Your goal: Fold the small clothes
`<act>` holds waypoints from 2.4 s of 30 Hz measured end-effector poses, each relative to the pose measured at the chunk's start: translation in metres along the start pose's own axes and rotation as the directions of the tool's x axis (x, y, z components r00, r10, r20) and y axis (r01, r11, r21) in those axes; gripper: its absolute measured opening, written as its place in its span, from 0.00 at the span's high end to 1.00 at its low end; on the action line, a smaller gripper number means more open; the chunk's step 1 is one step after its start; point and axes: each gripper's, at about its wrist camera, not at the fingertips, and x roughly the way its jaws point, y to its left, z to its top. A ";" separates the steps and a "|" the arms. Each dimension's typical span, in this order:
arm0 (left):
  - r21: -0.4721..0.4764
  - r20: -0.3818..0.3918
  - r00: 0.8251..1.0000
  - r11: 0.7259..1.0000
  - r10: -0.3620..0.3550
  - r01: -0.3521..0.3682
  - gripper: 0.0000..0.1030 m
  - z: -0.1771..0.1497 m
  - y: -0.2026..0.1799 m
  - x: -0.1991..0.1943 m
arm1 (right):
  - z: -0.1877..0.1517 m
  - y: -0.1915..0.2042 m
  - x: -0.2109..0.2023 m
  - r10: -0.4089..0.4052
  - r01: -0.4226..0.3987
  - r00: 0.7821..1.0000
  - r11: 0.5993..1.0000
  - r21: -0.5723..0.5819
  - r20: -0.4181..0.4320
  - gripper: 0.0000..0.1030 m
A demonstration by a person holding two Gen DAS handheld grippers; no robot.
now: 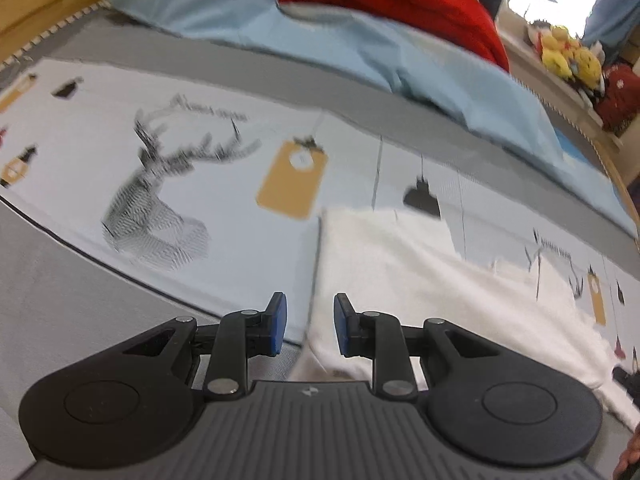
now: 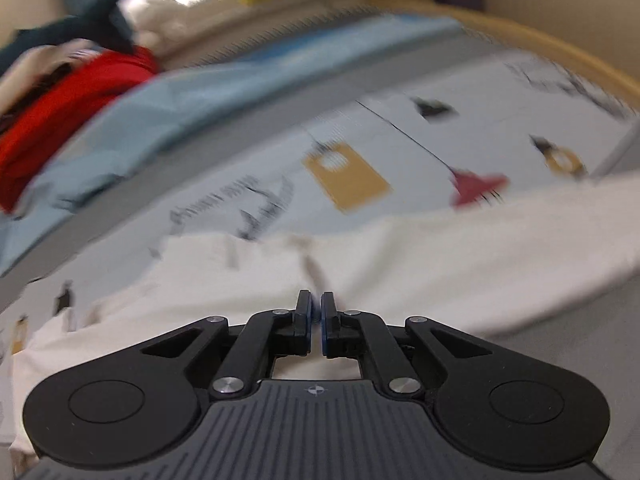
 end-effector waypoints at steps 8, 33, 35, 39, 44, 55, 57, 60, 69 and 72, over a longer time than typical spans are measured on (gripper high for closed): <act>0.148 -0.118 0.993 0.989 0.005 0.012 0.74 -0.023 -0.012 0.049 | 0.011 -0.008 -0.009 0.137 -0.139 0.987 0.990 0.018 0.085 0.92; 0.312 -0.032 0.999 0.950 0.021 -0.010 0.60 -0.025 -0.078 -0.011 | 0.039 -0.117 -0.031 0.050 -0.054 0.998 0.982 0.182 0.028 0.74; 0.336 -0.030 1.000 0.942 -0.004 0.014 0.60 -0.029 -0.094 -0.018 | 0.040 -0.147 -0.041 -0.009 -0.004 0.998 0.978 0.208 0.062 0.74; 0.382 -0.045 0.999 0.923 -0.024 0.039 0.60 -0.042 -0.121 -0.018 | 0.043 -0.207 -0.059 -0.127 0.082 0.981 0.957 0.277 0.150 0.74; 0.391 -0.053 0.999 0.920 -0.013 0.033 0.60 -0.046 -0.127 -0.005 | 0.039 -0.292 -0.064 -0.198 0.099 0.967 0.872 0.479 0.160 0.74; 0.413 -0.060 0.998 0.911 0.009 0.017 0.60 -0.047 -0.133 0.005 | 0.017 -0.357 -0.013 -0.250 0.119 0.963 0.729 0.674 0.101 0.73; 0.415 -0.059 0.998 0.910 0.012 0.014 0.60 -0.047 -0.134 0.006 | 0.018 -0.360 -0.005 -0.238 0.099 0.965 0.719 0.688 0.110 0.74; 0.419 -0.057 0.998 0.908 0.016 0.009 0.60 -0.047 -0.132 0.006 | 0.024 -0.354 0.000 -0.282 0.139 0.952 0.743 0.655 0.118 0.90; 0.355 -0.029 0.999 0.934 0.041 -0.028 0.60 -0.030 -0.097 0.001 | 0.074 -0.201 -0.049 -0.207 0.103 0.891 0.959 0.265 0.403 0.97; 0.320 -0.013 0.999 0.947 0.044 -0.038 0.60 -0.023 -0.083 -0.006 | 0.069 -0.104 -0.067 0.014 -0.045 0.900 0.997 0.059 0.435 0.97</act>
